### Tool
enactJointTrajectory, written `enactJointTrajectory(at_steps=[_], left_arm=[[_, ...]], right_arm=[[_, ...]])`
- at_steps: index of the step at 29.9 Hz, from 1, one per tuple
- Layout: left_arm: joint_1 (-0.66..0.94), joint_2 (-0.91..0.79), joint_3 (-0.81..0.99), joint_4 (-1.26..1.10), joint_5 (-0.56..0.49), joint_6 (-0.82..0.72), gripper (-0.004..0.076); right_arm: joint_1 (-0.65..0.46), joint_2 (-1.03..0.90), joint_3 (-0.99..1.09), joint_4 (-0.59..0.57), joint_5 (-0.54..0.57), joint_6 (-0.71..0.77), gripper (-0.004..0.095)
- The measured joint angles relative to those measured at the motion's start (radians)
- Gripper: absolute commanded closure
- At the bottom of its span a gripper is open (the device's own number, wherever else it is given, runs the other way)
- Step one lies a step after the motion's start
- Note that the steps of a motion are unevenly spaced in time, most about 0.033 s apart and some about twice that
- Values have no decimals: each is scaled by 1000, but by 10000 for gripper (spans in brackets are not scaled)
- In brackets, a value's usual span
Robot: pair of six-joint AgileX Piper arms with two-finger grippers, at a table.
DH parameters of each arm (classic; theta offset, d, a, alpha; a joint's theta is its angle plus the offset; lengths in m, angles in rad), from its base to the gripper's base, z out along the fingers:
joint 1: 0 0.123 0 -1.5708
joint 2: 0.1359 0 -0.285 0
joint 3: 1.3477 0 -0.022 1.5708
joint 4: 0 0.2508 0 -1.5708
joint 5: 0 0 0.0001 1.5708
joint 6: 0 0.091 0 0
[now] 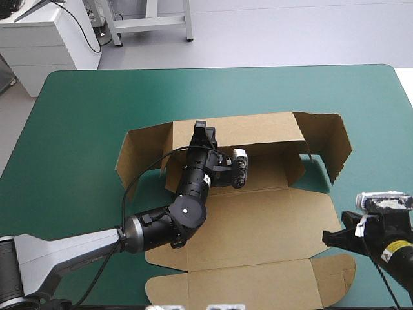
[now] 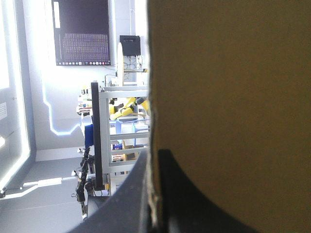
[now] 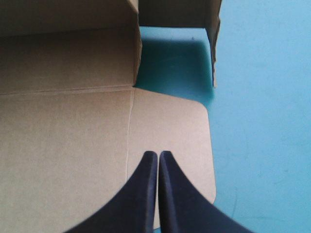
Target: Fold the box
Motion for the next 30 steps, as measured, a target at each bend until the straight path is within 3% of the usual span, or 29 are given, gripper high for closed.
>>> enactJointTrajectory(at_steps=[8, 18, 21, 27, 30], left_arm=[[0, 0, 3, 2, 3, 0, 731], [0, 0, 3, 2, 22, -16, 731], [0, 0, 3, 2, 22, -18, 731], [0, 0, 3, 2, 25, -19, 731], [0, 0, 3, 2, 26, -19, 731]], right_arm=[[0, 282, -300, -120, 81, -1, 910], [-10, 716, -780, -136, 179, -124, 923], [-67, 841, -931, -57, 207, -183, 929], [-265, 1053, -1130, 270, 273, -335, 927], [-314, 1124, -1173, 313, 276, -360, 927]])
